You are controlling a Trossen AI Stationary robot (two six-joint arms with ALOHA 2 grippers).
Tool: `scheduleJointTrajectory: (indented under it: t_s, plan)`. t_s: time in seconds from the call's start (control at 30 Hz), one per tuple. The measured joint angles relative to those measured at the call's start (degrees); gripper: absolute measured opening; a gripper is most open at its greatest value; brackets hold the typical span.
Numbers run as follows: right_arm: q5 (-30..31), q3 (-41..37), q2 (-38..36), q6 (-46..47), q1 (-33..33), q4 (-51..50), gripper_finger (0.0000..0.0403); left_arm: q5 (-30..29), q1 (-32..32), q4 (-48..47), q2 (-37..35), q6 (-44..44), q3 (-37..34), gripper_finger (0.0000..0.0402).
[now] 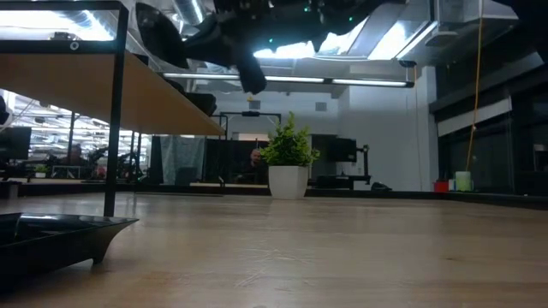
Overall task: Pick & Place Mini shaped plates
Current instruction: Stack the black leaf shape bowl on top of the black leaf shape bowl on the shelf
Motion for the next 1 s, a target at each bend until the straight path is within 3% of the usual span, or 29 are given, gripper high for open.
scheduleJointTrajectory:
  t_s: [0.57,1.0]
  plan:
    - [-0.2,0.0,2.8,3.7,-1.1,1.3,0.0053,0.0,0.0,0.0,0.0,0.0,0.0,0.0004]
    - [-0.1,0.0,2.8,4.8,-1.4,1.8,0.0119,0.0,0.0,0.0,0.0,0.0,0.0,0.0004]
